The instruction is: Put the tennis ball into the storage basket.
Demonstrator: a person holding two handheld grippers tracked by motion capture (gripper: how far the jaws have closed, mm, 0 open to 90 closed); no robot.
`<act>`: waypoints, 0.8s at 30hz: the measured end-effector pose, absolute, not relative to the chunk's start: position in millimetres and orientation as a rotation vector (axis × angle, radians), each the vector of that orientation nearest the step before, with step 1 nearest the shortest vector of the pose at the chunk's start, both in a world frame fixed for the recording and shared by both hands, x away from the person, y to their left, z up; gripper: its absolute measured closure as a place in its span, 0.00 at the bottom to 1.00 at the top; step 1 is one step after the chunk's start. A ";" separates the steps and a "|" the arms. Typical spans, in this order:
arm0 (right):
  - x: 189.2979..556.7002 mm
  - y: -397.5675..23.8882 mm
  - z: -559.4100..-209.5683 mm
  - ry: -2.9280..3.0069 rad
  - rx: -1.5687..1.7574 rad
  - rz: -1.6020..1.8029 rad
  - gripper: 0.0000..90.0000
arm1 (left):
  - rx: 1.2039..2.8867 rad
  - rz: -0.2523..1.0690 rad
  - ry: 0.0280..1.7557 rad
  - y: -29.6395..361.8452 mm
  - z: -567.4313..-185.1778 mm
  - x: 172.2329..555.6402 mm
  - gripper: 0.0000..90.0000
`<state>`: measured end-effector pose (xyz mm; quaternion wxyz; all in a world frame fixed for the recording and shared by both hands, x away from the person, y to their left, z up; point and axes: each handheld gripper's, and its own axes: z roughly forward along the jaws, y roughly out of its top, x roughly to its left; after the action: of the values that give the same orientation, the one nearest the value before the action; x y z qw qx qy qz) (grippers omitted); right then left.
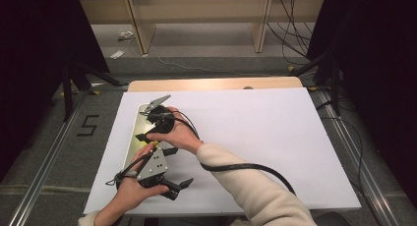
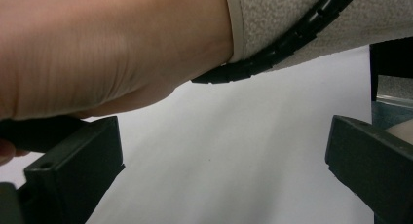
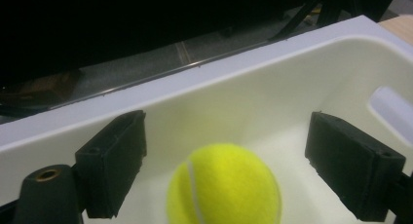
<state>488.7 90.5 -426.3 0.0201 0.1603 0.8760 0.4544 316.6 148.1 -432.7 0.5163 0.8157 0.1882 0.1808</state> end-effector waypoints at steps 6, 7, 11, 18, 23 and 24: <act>490.6 82.6 -419.2 2.690 0.523 1.444 0.18 | 1.960 0.433 0.451 147.9 -432.9 316.7 0.00; 491.4 80.6 -418.1 2.681 0.518 1.450 0.18 | 1.960 0.434 0.450 147.8 -432.9 316.8 0.00; 492.0 71.0 -413.8 2.662 0.540 1.461 0.18 | 1.962 0.433 0.450 147.8 -433.1 316.8 0.00; 494.5 49.1 -408.2 2.601 0.601 1.481 0.17 | 1.964 0.436 0.455 148.2 -433.5 317.2 0.00; 495.3 33.3 -405.1 2.576 0.625 1.481 0.17 | 1.967 0.437 0.452 147.9 -433.6 317.1 0.00; 495.4 30.1 -404.2 2.569 0.630 1.481 0.17 | 1.965 0.436 0.454 148.0 -433.6 317.2 0.00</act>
<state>495.4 30.1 -404.2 0.0549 0.2074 0.8461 0.4879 317.2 148.0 -433.6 0.5135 0.8172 0.1888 0.1815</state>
